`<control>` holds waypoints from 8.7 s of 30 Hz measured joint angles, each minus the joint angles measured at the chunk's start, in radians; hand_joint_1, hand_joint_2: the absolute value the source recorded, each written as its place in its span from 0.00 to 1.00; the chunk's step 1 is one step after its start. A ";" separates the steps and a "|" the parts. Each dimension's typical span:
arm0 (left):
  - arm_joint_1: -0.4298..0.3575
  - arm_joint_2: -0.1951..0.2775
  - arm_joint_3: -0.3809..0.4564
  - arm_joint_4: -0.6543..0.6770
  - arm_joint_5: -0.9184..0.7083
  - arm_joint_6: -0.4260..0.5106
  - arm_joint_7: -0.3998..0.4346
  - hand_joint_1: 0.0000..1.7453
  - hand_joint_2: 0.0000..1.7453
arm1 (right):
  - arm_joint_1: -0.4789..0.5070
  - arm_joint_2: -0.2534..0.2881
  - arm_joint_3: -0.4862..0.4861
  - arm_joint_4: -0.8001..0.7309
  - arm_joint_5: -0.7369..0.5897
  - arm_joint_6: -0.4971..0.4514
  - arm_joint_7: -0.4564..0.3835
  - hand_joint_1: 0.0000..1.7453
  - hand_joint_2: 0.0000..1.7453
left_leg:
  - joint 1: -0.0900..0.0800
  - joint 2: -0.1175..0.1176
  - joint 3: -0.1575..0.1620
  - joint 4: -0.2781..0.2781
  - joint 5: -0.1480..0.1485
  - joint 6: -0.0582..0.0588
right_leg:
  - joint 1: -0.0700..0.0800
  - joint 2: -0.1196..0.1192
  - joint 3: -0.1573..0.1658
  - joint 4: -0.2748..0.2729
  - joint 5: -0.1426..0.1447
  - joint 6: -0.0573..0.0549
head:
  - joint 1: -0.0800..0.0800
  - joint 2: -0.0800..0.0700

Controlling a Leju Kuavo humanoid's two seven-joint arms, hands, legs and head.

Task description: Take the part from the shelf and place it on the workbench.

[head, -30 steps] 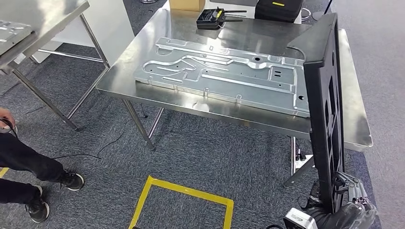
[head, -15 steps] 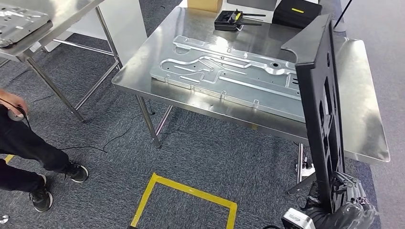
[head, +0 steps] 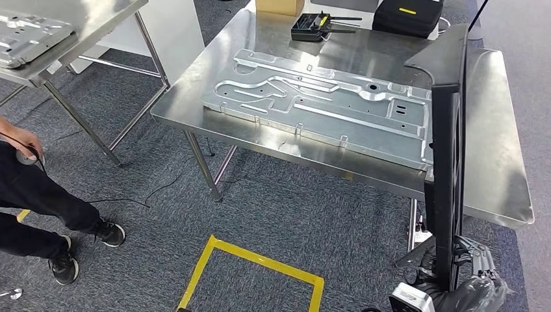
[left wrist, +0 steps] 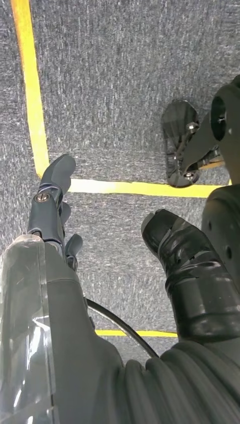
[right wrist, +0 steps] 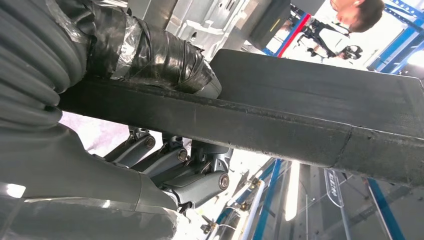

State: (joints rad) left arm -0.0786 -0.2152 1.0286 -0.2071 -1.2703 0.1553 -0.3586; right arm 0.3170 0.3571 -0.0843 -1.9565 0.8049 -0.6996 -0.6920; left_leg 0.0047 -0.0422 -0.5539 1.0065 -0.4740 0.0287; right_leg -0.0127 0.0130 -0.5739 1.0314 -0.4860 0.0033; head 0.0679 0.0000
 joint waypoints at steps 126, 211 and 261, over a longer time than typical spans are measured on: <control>0.004 -0.001 0.014 0.003 -0.016 -0.004 0.009 0.00 1.00 | -0.002 0.002 0.000 0.009 -0.071 0.000 0.019 1.00 1.00 | 0.011 0.038 -0.032 0.066 -0.002 -0.037 | 0.000 -0.013 0.040 -0.018 -0.008 -0.018 | -0.019 0.000; -0.004 -0.011 0.008 0.003 -0.041 0.034 0.042 0.00 1.00 | -0.021 -0.018 0.131 -0.046 0.004 0.000 -0.001 1.00 1.00 | 0.000 0.038 0.002 0.009 -0.004 -0.018 | 0.007 0.015 0.007 -0.008 0.009 -0.004 | -0.015 0.000; -0.072 -0.010 -0.145 0.003 -0.154 -0.071 0.142 0.00 0.00 | -0.968 -0.348 0.353 0.662 0.725 0.001 0.719 0.96 1.00 | 0.000 0.037 -0.003 0.009 0.003 -0.020 | 0.006 0.014 0.001 -0.005 0.013 -0.004 | -0.015 0.000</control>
State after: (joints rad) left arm -0.1511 -0.2251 0.8837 -0.2045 -1.4248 0.0842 -0.2170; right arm -0.6508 0.0087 0.2682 -1.2940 1.5300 -0.6983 0.0269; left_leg 0.0044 -0.0053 -0.5566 1.0154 -0.4706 0.0090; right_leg -0.0062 0.0269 -0.5731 1.0264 -0.4728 -0.0002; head 0.0528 0.0000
